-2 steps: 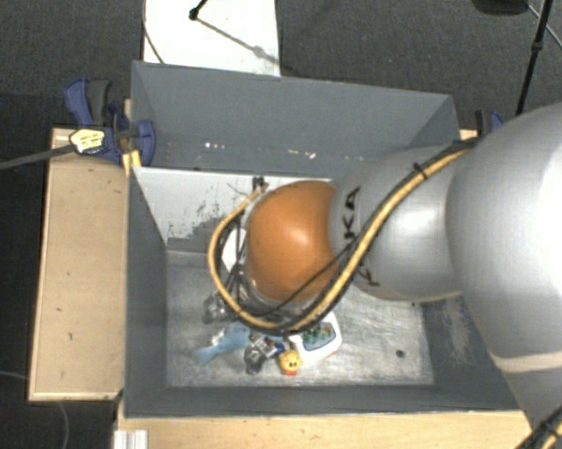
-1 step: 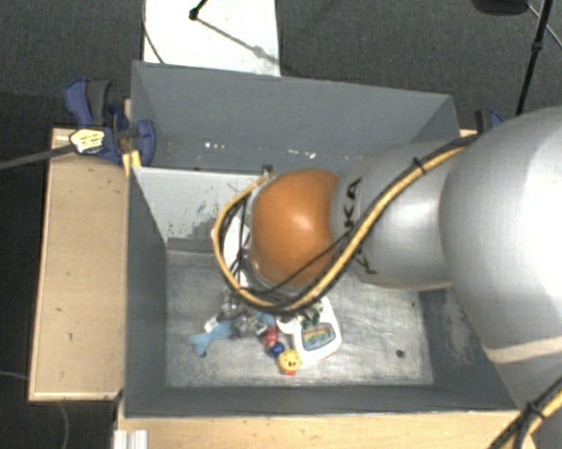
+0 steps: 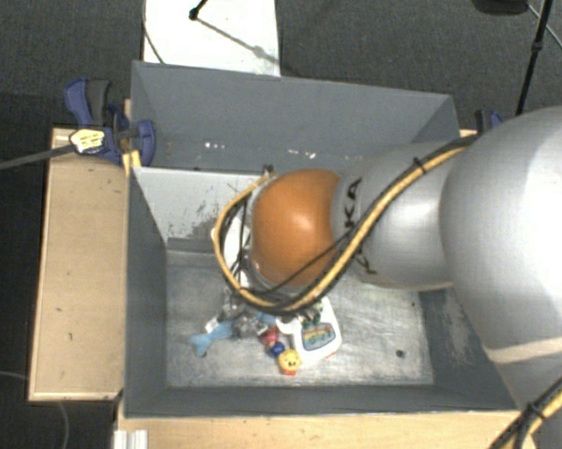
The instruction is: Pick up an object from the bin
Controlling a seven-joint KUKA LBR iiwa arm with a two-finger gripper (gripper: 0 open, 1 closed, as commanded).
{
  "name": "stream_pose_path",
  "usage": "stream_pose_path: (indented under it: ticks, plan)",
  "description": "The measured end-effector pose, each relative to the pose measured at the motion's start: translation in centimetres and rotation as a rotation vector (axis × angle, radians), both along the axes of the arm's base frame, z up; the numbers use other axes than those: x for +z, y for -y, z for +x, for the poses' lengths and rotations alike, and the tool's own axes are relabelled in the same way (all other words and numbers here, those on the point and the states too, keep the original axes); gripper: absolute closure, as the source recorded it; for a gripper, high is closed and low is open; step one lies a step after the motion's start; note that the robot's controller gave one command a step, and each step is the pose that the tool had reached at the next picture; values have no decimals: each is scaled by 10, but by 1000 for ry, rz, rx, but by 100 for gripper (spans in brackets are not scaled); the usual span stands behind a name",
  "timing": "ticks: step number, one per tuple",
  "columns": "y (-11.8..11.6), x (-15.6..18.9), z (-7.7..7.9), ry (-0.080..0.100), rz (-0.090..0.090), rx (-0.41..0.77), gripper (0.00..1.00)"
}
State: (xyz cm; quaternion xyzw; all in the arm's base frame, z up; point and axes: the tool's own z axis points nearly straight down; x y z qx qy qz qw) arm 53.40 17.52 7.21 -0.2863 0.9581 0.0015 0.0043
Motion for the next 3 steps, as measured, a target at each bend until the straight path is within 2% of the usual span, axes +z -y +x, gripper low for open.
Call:
stream_pose_path:
  ticks: [1,2,3]
  plan:
    - [-40,20,1,-6,-4,-18,100]
    - [-63,26,2,-2,0,-14,100]
    - [-59,48,-8,-8,-4,-30,100]
